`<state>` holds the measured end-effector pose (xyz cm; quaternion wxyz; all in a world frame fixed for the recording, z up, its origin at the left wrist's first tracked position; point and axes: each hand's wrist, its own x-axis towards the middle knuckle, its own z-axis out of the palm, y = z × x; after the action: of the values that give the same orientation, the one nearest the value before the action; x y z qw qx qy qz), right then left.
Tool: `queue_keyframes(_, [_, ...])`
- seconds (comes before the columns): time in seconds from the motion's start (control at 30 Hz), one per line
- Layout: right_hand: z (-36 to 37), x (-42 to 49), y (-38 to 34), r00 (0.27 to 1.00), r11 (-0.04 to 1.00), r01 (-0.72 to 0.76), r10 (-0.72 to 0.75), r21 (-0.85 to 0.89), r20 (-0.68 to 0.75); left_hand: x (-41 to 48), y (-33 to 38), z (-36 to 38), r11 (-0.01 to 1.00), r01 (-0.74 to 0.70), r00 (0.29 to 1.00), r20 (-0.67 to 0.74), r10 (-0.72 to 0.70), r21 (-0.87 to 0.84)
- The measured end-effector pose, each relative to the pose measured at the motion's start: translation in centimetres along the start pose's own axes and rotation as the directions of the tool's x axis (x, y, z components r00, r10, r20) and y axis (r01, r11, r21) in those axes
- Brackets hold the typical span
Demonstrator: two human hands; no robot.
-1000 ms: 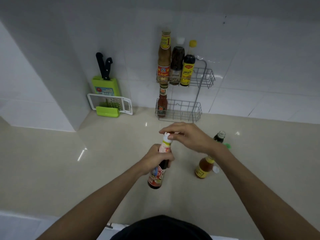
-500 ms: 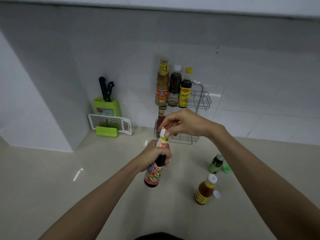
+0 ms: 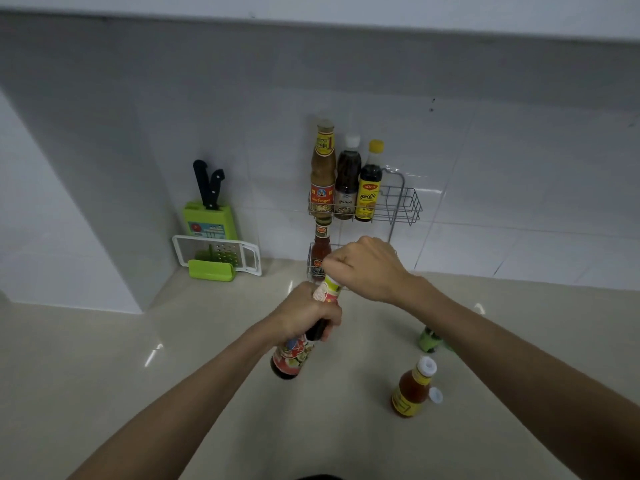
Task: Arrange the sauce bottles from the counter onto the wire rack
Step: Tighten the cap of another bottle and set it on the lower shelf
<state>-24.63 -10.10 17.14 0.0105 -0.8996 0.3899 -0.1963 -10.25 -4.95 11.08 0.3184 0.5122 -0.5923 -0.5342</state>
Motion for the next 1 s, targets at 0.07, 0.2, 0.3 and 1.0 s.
queue_keyframes(0.07, [1.1,0.3,-0.3,0.975,0.975,-0.217,0.218,-0.043,0.030,0.2,-0.8,0.8,0.993,0.037,0.959,-0.284,-0.003,0.114])
queue_keyframes(0.2, [0.3,-0.4,-0.5,0.995,0.995,0.095,-0.093,-0.037,0.037,-0.5,-0.7,-0.4,0.998,-0.002,0.992,0.129,0.010,-0.061])
queue_keyframes(0.3, [-1.7,-0.3,-0.5,0.866,0.848,0.500,-0.494,-0.175,0.078,-1.2,0.1,-0.8,0.992,-0.013,0.909,0.413,0.063,-0.122])
queue_keyframes(1.0, [-0.7,2.6,-1.3,0.968,0.883,-0.251,0.232,0.396,0.097,-0.3,-1.2,-0.9,1.000,-0.023,0.989,-0.149,0.021,-0.015])
